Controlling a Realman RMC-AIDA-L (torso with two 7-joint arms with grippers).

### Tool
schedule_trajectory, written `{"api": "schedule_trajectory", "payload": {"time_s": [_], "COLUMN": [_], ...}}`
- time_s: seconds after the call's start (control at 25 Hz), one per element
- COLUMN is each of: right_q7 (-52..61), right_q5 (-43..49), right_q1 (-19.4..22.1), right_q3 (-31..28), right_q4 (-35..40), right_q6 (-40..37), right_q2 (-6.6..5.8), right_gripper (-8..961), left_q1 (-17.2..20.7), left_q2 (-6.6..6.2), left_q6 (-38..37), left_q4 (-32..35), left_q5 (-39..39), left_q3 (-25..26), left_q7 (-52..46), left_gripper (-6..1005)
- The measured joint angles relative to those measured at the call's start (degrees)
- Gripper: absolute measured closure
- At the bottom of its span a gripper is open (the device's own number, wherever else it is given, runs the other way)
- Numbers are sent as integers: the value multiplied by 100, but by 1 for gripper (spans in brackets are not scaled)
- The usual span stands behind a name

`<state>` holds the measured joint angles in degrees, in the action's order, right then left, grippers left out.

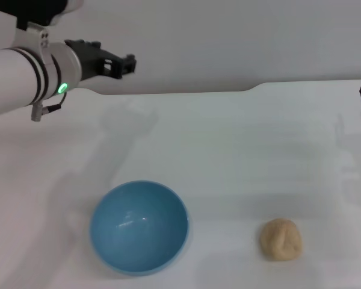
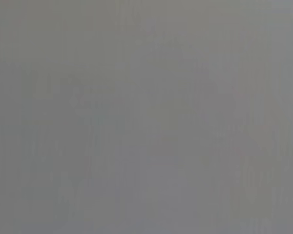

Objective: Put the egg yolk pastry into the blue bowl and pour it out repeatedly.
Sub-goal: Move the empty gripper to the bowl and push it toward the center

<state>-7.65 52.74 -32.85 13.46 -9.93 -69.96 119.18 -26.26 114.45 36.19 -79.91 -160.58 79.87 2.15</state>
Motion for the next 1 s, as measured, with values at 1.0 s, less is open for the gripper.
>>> {"api": "schedule_trajectory", "payload": {"time_s": [1.0], "right_q7": [0], "right_q5": [0], "right_q1": [21], "right_q3": [-2], "right_q4": [-9], "right_q6": [4], "right_q2": [0], "right_gripper": [536], "left_q1": [-878], "left_q2": [319], "left_q6": [5855], "left_q4": [-836], "left_q5": [258], "left_q3": [1350], "left_q7": [1305], "left_gripper": [430]}}
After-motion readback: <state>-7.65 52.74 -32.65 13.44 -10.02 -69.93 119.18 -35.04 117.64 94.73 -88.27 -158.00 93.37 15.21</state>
